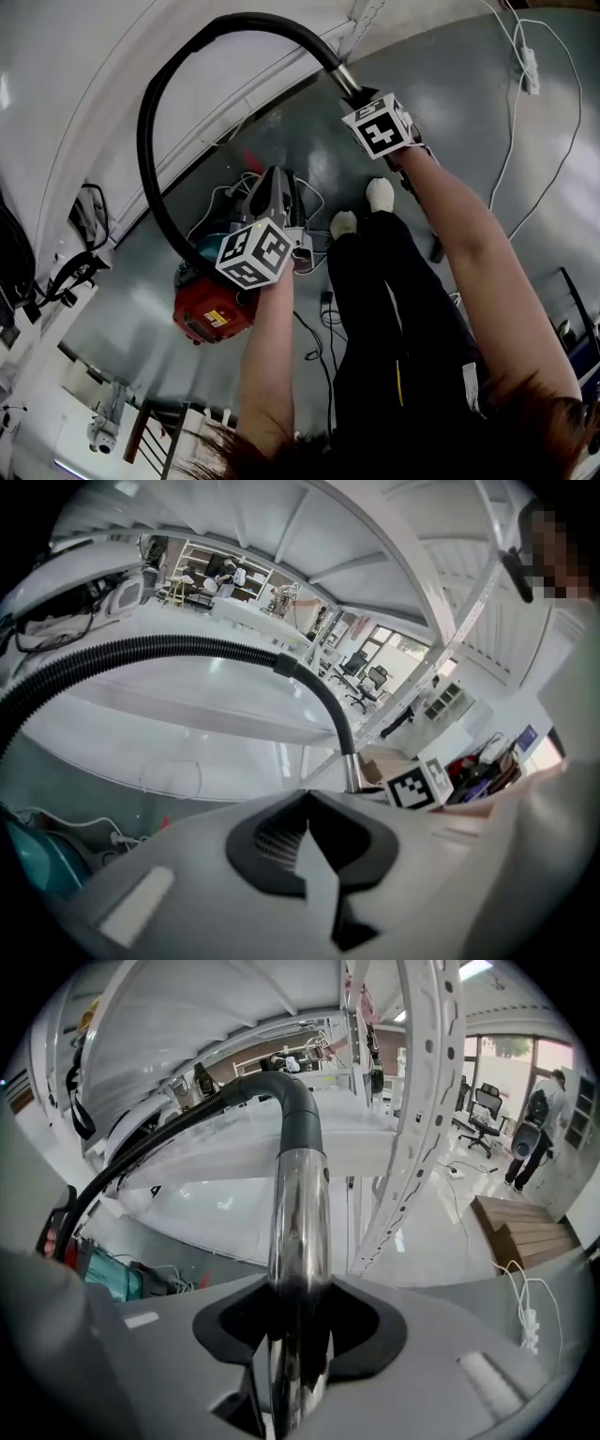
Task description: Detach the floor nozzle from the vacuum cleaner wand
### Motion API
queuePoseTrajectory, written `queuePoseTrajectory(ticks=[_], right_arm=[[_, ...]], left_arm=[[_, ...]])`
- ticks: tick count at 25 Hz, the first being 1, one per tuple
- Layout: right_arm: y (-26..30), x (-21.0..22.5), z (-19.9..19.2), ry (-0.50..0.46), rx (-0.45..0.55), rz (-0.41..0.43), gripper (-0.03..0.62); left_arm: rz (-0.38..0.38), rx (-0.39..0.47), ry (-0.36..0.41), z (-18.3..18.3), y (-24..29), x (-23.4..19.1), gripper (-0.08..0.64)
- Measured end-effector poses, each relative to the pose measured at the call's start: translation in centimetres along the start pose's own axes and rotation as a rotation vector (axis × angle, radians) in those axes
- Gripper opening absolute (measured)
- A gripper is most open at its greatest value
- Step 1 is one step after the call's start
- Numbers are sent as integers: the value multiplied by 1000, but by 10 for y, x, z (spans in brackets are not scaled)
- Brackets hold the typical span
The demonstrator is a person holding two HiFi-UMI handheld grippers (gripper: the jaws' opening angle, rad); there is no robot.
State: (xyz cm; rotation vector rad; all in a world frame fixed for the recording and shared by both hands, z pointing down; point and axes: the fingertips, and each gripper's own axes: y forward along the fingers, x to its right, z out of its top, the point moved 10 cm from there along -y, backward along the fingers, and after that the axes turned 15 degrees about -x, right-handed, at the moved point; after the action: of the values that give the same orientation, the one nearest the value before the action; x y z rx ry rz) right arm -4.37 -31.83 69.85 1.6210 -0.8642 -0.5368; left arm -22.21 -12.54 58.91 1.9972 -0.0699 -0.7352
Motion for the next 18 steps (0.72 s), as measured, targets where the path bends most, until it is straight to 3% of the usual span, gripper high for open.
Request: queuePoseTrajectory(ticks=[11,15,18], right_arm=[[-60,-5,-34,20,89,-4,155],[-88,-11,-46,28,125,-20,155],[-108,-16,-57,24,159,-32,155]], left_arm=[[-84,1,85,30,-4,43,11],[-131,-7,156,42,-7,71,14],[-200,-20,167,49,-7,93,82]])
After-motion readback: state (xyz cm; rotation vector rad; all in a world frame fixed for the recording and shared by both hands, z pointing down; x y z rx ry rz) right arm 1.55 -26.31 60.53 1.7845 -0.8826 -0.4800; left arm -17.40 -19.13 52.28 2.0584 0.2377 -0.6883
